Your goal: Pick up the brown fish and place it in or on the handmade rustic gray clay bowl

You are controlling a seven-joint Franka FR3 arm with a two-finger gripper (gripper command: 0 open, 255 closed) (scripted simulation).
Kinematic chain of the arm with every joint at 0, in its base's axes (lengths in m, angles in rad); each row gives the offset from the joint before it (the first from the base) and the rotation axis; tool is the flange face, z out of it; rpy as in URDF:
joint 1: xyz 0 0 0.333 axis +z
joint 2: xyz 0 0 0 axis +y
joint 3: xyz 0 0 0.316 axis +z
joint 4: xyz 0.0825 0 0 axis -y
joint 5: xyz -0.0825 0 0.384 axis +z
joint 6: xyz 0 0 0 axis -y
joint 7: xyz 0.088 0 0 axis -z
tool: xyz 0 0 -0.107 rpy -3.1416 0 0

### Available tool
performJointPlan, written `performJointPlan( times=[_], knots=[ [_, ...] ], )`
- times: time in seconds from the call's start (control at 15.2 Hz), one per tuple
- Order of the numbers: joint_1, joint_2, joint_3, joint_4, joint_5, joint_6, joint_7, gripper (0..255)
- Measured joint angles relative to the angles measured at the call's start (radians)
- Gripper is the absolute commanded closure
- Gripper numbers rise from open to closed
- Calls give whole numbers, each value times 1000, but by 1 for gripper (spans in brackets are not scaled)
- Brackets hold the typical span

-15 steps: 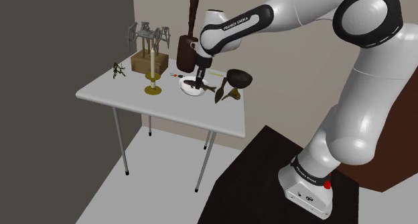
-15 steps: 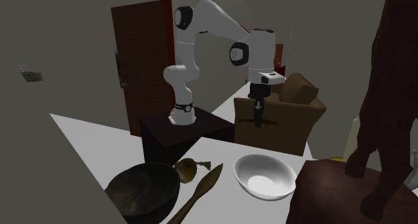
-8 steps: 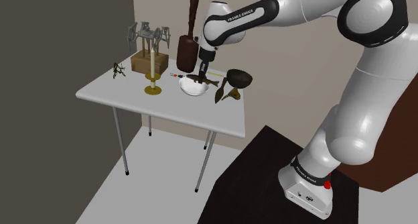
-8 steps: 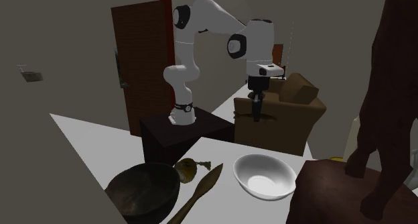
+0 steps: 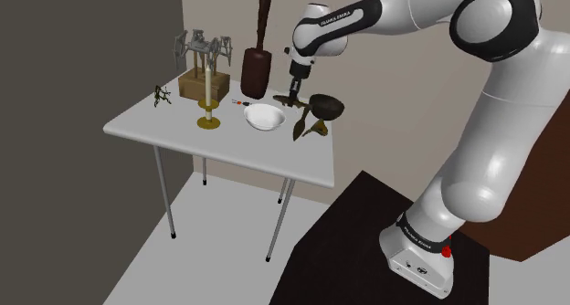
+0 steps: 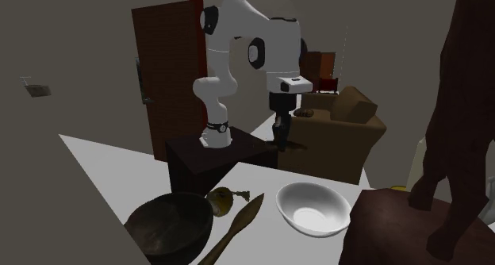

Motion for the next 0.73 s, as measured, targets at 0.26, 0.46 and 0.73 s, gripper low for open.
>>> performJointPlan(
  times=[0.26,0.46,0.73],
  knots=[
    [-61,33,-32,35,17,-10,-99,255],
    [-108,68,-53,89,31,-34,-170,255],
    [-172,128,-75,170,54,-63,-260,255]
  ],
)
